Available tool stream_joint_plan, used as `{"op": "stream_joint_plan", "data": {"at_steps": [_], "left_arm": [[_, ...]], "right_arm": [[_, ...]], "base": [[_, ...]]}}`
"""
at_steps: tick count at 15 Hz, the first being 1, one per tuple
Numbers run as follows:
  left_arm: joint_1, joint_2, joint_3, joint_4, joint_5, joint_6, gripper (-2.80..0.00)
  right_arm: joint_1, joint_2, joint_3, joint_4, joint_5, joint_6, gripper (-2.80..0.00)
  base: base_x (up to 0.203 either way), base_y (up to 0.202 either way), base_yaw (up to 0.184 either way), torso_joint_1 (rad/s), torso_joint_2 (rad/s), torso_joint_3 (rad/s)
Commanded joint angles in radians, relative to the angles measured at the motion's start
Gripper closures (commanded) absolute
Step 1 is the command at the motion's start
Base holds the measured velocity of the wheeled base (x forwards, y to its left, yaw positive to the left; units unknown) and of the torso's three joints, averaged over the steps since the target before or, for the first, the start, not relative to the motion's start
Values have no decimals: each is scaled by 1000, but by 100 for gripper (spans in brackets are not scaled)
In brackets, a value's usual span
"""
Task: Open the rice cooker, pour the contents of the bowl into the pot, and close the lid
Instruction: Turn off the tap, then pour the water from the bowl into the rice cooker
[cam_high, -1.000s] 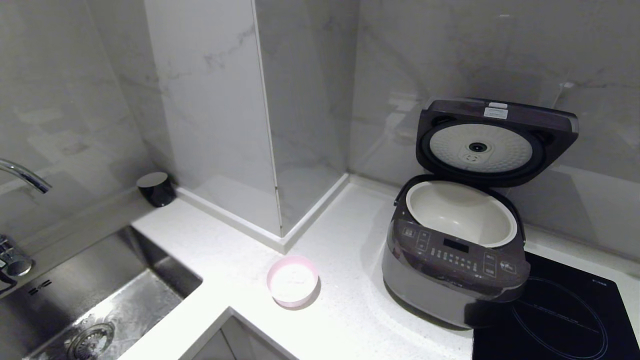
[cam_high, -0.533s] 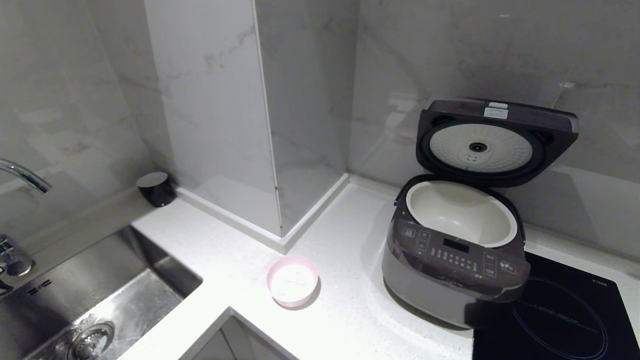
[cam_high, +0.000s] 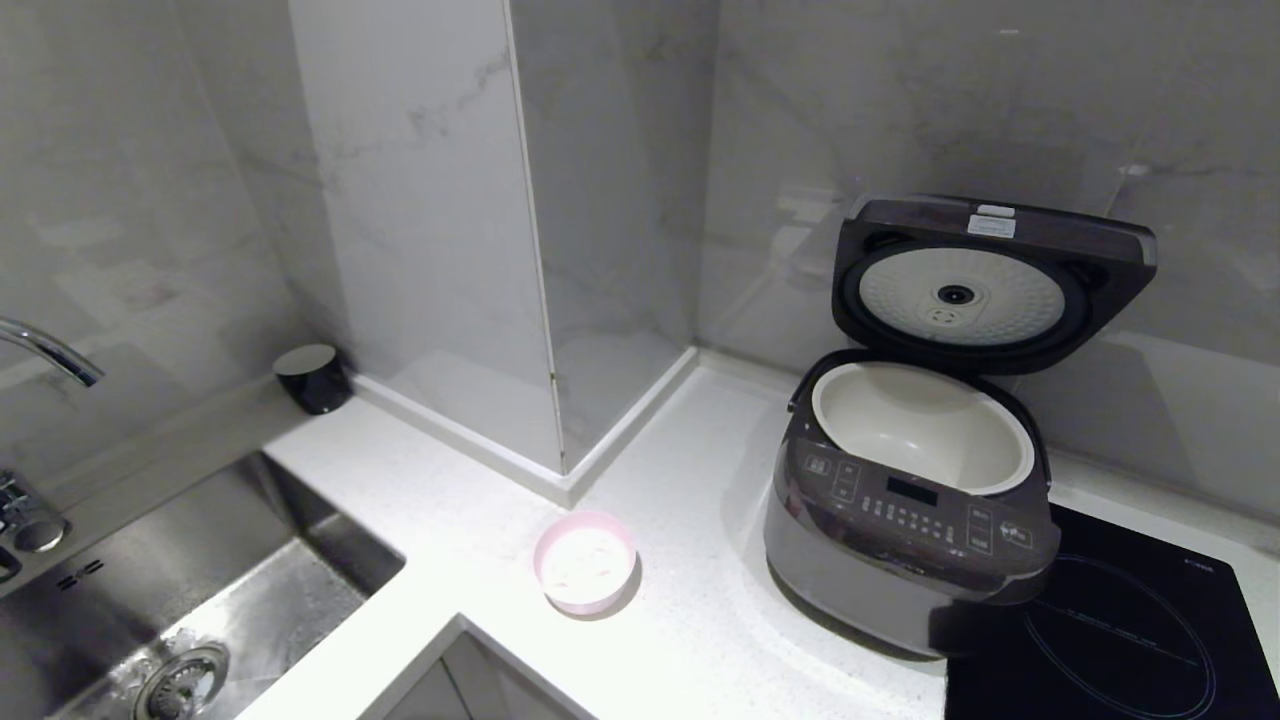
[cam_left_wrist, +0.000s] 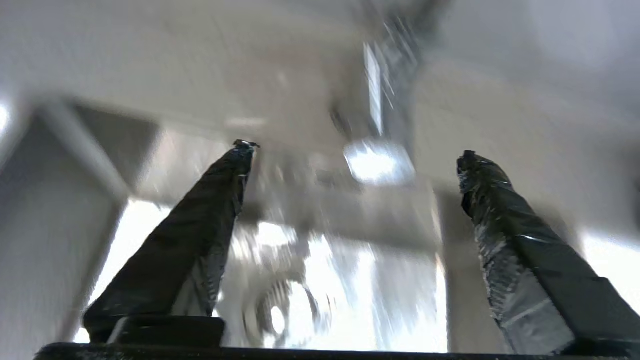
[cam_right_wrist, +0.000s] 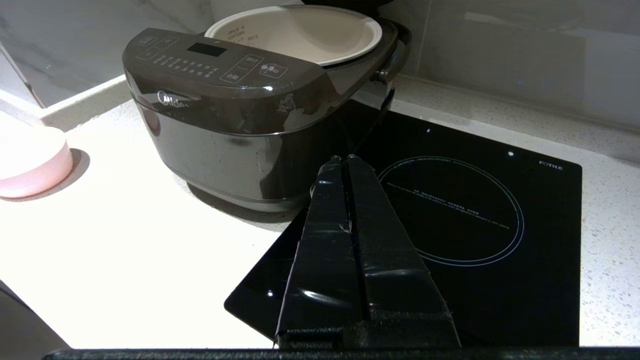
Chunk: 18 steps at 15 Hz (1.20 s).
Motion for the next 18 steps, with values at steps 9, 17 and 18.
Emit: {"op": "stream_joint_plan", "data": {"at_steps": [9,17,18], "left_arm": [[-303,-269,557,-19,-257,167,-280],[-804,-396,613,-12,-251,185,0],[-858,-403,612,-12,-243,169,0]], "right_arm": [[0,0,0,-1,0,0,0],[0,0,0,0,0,0,0],[0,0,0,0,0,0,0]], "base": [[0,0,0,0,0,0],[0,0,0,0,0,0],[0,0,0,0,0,0]]}}
